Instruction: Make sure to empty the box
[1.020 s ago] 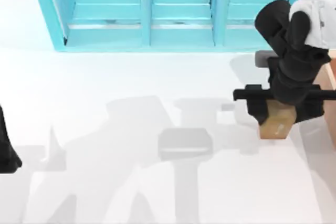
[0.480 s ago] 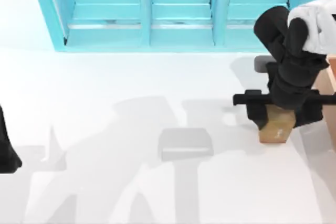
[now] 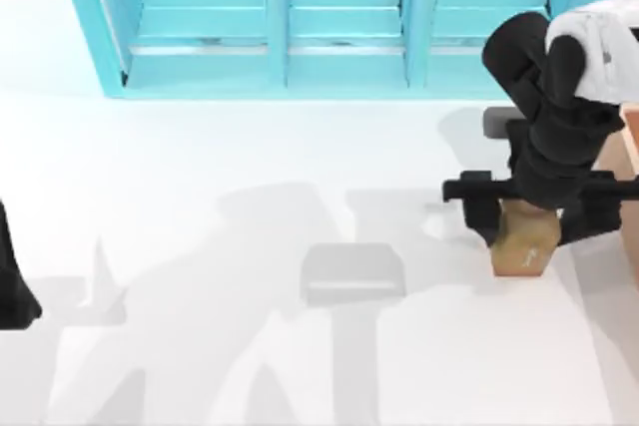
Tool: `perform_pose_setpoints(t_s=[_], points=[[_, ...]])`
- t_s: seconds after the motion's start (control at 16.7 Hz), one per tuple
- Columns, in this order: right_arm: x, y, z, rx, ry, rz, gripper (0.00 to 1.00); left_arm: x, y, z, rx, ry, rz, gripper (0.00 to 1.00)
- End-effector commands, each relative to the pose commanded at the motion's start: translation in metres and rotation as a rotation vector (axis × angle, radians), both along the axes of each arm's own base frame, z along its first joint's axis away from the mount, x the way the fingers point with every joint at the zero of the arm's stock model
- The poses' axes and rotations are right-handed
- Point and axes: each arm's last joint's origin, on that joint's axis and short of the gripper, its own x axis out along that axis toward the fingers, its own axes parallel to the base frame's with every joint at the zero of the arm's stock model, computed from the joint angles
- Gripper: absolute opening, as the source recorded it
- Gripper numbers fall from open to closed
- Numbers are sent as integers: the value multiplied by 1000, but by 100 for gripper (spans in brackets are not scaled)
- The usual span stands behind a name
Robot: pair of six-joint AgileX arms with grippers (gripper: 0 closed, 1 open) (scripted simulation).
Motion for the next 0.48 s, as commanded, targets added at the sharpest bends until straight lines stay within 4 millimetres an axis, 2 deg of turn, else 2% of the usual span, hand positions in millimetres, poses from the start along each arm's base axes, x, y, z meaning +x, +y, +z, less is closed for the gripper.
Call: perform_pose_setpoints(t_s=[0.06, 0.12, 0.48], points=[[0, 0, 0, 0, 0, 0, 98, 0, 0, 0, 0, 0, 0, 100], [0, 0, 0, 0, 0, 0, 100, 0, 0, 0, 0, 0, 0, 100], [0, 0, 0, 0, 0, 0, 100, 0, 0, 0, 0, 0, 0, 100]])
